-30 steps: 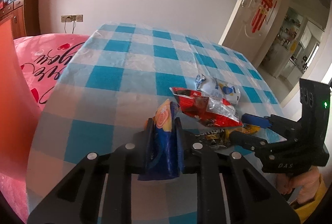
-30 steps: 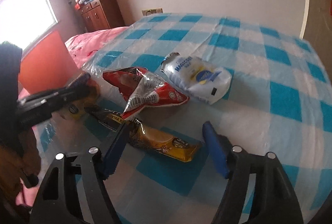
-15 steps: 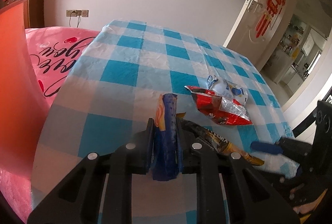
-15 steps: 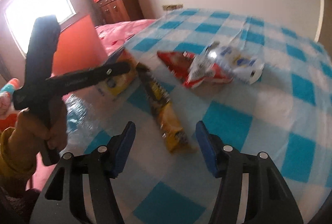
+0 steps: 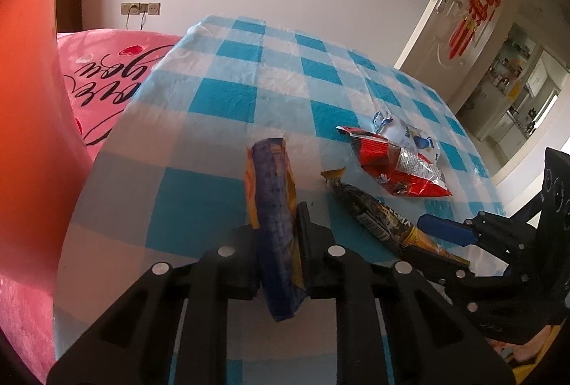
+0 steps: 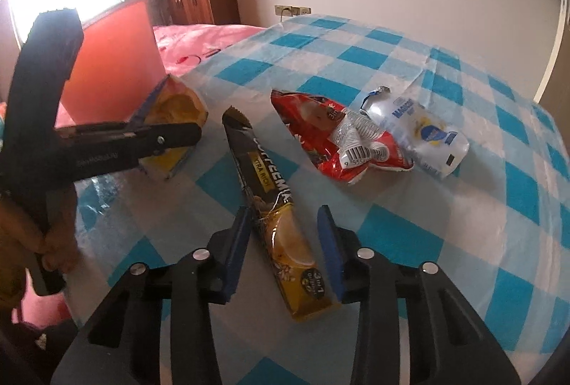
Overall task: Collect trash
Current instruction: 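Grasp the blue snack wrapper with the left tool while the right tool grasps the gold coffee stick, then carry the blue wrapper and gold stick over the orange bucket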
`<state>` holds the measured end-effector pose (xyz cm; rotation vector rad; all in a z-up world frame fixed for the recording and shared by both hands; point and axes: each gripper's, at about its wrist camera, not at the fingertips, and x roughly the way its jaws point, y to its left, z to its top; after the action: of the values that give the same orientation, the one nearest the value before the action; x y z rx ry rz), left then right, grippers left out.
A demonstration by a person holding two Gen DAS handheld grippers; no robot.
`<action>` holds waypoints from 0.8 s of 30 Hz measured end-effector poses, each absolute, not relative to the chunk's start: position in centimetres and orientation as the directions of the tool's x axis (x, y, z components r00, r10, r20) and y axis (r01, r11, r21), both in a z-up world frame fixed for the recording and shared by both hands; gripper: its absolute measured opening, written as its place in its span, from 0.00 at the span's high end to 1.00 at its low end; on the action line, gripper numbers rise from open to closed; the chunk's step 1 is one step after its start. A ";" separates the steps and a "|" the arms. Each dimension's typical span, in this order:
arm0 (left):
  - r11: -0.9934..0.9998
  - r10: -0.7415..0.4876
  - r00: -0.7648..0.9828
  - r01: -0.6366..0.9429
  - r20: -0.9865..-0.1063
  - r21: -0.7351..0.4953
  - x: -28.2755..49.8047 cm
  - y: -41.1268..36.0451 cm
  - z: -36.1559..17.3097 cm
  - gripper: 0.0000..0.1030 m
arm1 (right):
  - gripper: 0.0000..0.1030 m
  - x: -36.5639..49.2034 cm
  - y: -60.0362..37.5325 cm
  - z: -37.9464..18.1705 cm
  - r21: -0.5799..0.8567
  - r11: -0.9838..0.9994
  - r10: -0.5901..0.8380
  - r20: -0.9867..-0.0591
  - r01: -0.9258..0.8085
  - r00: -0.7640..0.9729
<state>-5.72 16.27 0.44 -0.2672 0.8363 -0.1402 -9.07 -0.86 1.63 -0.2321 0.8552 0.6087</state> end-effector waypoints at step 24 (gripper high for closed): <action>0.922 -0.321 0.744 0.103 -0.586 -0.373 -9.1 18.2 4.4 0.89 | 0.83 -11.6 -1.1 5.7 0.054 0.865 0.380 -0.719 -0.498 0.582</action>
<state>-9.13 18.20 4.44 -0.3299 0.6959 -0.2367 -11.58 -1.06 5.69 -0.1600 0.7984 0.5155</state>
